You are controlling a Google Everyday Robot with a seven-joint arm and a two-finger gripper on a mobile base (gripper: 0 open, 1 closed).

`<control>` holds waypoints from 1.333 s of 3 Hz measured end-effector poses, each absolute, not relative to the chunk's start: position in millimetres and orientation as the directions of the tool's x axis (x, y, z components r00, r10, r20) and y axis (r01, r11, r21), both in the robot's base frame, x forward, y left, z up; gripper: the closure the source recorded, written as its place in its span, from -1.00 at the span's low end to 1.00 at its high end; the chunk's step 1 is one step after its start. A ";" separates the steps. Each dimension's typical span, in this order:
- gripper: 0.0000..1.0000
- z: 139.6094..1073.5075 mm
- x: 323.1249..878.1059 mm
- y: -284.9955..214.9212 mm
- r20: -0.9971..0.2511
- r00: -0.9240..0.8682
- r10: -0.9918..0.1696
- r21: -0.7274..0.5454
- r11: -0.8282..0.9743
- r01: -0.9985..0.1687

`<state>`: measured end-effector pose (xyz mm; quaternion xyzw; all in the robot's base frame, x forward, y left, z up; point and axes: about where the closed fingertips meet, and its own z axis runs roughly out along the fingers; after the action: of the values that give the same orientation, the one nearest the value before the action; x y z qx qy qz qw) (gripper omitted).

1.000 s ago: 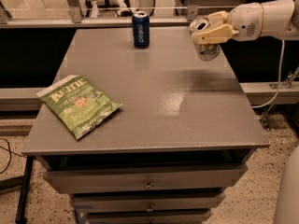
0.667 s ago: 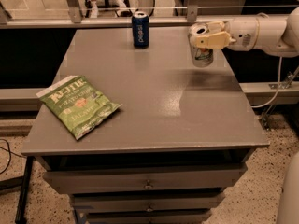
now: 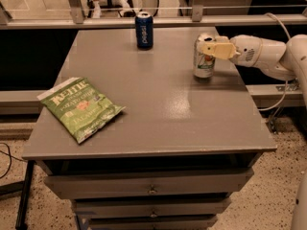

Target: Place 7up can upright

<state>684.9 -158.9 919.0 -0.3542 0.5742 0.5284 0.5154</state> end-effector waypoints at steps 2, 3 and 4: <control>0.26 906.6 686.1 -164.0 -0.949 -0.255 0.186 0.286 0.167 -0.943; -0.20 903.6 685.3 -165.4 -0.948 -0.259 0.187 0.289 0.160 -0.944; -0.68 901.4 684.3 -166.1 -0.948 -0.261 0.180 0.289 0.155 -0.945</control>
Offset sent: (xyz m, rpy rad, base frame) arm 0.0001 -0.0165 -0.0210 0.0726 0.0555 0.0045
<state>684.3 -166.1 901.4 -0.3371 0.5672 0.5557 0.5059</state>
